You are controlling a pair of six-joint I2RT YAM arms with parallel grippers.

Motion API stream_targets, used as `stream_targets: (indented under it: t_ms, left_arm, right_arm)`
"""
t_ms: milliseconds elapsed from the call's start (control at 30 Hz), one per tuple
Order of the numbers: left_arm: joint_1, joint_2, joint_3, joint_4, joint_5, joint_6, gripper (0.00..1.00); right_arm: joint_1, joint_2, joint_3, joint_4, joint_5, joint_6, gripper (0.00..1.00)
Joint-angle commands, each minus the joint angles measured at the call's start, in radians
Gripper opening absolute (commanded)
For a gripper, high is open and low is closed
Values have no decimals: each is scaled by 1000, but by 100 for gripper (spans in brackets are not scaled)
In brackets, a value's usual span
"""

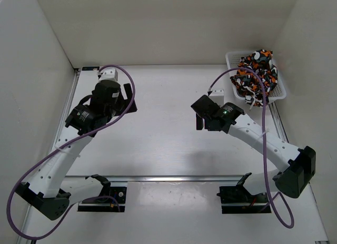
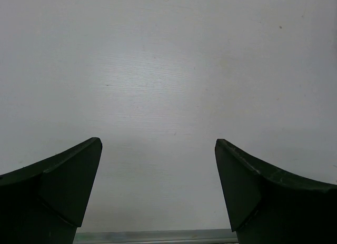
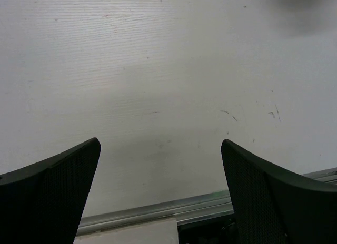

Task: Fold and stack the shorts
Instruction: Grab the shorts from the pile

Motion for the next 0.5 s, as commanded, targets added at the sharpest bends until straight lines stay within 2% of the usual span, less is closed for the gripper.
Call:
stream_targets:
  t_ms: [0, 267, 333, 433, 467]
  left_arm:
    - [-3, -22, 20, 28, 53, 47, 100]
    - [-3, 17, 38, 28, 86, 47, 100]
    - [-3, 28, 38, 37, 98, 47, 100]
    - [-3, 37, 28, 60, 107, 47, 100]
    - [-3, 37, 15, 88, 107, 47, 100]
  right_arm:
    - [17, 3, 47, 25, 37, 20, 100]
    - [-8, 3, 77, 35, 90, -42, 100]
    - [-84, 3, 110, 51, 63, -84, 100]
    - [-273, 14, 149, 125, -14, -180, 100]
    - [-393, 26, 179, 148, -61, -217, 100]
